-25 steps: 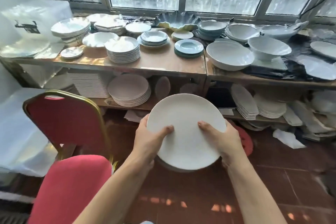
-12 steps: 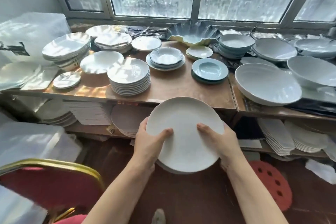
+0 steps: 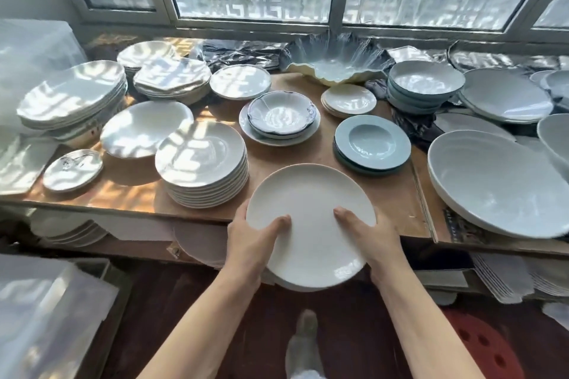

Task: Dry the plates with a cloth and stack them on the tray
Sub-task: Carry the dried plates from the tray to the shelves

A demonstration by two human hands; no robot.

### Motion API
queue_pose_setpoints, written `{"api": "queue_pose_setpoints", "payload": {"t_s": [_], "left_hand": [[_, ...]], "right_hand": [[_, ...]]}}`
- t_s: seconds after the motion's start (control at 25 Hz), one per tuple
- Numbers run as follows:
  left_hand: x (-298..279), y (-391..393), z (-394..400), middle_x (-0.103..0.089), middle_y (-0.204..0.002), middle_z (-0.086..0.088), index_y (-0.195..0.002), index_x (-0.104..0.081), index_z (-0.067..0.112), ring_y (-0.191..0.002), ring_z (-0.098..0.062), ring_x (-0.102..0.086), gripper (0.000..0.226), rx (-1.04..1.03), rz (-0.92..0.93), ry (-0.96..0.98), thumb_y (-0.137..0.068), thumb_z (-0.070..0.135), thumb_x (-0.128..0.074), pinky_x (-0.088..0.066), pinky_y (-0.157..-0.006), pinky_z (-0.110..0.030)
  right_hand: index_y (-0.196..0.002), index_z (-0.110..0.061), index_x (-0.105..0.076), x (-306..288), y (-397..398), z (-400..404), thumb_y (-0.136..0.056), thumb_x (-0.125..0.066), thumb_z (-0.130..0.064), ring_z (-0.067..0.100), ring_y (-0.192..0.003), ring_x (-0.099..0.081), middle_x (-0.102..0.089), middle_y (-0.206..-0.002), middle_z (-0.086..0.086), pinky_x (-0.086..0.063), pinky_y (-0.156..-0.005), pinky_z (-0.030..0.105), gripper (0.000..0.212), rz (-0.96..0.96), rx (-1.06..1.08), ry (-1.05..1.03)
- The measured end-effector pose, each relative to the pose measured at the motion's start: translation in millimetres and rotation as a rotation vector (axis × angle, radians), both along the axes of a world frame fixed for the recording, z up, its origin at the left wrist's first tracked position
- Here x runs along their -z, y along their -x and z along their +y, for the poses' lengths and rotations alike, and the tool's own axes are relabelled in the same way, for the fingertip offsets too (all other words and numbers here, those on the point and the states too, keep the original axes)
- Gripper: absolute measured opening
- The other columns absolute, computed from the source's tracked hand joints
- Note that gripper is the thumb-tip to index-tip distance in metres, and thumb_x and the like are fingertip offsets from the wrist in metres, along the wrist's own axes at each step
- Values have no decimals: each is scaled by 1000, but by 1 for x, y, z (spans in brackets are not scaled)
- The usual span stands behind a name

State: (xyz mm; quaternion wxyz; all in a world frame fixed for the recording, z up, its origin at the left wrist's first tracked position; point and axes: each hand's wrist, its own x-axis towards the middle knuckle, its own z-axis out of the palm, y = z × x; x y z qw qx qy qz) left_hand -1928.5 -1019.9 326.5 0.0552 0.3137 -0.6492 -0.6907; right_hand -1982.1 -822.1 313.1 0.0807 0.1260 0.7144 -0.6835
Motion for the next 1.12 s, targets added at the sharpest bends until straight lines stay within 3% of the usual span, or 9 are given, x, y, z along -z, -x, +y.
{"api": "queue_pose_setpoints", "payload": {"t_s": [0.08, 0.2, 0.32, 0.4, 0.48, 0.64, 0.72, 0.84, 1.12], "left_hand": [[13, 38, -1, -71, -111, 9, -125, -61, 38, -99, -15, -70, 73, -6, -19, 8, -56, 39, -85, -62, -69, -38], [31, 88, -2, -71, -113, 9, -126, -61, 37, -101, -13, -69, 72, -18, -67, 5, -58, 39, -86, -61, -81, -39], [55, 133, -5, -71, -115, 6, -125, -60, 35, -104, -18, -69, 68, -41, -116, -25, -63, 34, -87, -60, -86, -47], [70, 157, -7, -71, -115, 4, -127, -60, 34, -105, -21, -69, 65, -49, -148, -40, -68, 28, -87, -59, -89, -51], [89, 179, -11, -72, -111, 6, -125, -62, 35, -104, -19, -69, 63, -76, -173, -30, -66, 30, -86, -59, -88, -46], [121, 217, -17, -73, -106, 11, -119, -63, 37, -101, -13, -69, 58, -107, -199, -41, -66, 29, -86, -57, -82, -32], [136, 228, -21, -72, -107, 12, -119, -63, 37, -102, -11, -68, 55, -102, -208, -5, -71, 25, -86, -55, -81, -29], [146, 237, -26, -71, -106, 16, -110, -62, 46, -100, -5, -67, 47, -76, -210, 47, -73, 27, -84, -54, -82, -29], [155, 249, -31, -67, -115, 11, -130, -55, 33, -107, -12, -64, 63, -84, -277, 84, -73, 30, -82, -54, -91, -37]], "right_hand": [[-110, -25, -73, 17, 41, -2, -80, -87, -34, 17, -89, -76, -79, -98, -3, -63, -76, 39, 34, -1, -7, -5], [-112, -29, -72, 39, 97, -5, -81, -84, -38, 13, -89, -74, -78, -95, -8, -62, -75, 37, 35, -31, -20, -47], [-111, -32, -71, 64, 148, -9, -87, -71, -27, 7, -81, -73, -77, -87, -14, -57, -59, 23, 24, -71, -45, -35], [-107, -36, -70, 78, 171, -14, -89, -69, -22, 8, -85, -73, -76, -87, -14, -54, -59, 18, 23, -87, -51, -46], [-110, -36, -70, 92, 190, -19, -91, -71, -20, 7, -91, -72, -76, -92, -16, -55, -65, 18, 25, -95, -68, -63], [-128, -17, -68, 119, 223, -30, -93, -73, -17, 20, -105, -70, -74, -112, 0, -58, -91, 38, 36, -90, -78, -104], [-128, -17, -68, 133, 236, -34, -94, -73, -19, 16, -103, -69, -73, -110, -3, -57, -89, 30, 35, -83, -86, -118], [-123, -26, -66, 145, 242, -38, -94, -74, -25, -4, -96, -65, -69, -103, -19, -49, -72, 5, 30, -79, -91, -143], [-123, -31, -64, 158, 247, -47, -94, -74, -26, -18, -89, -63, -67, -104, -22, -46, -69, 1, 31, -82, -48, -168]]}}
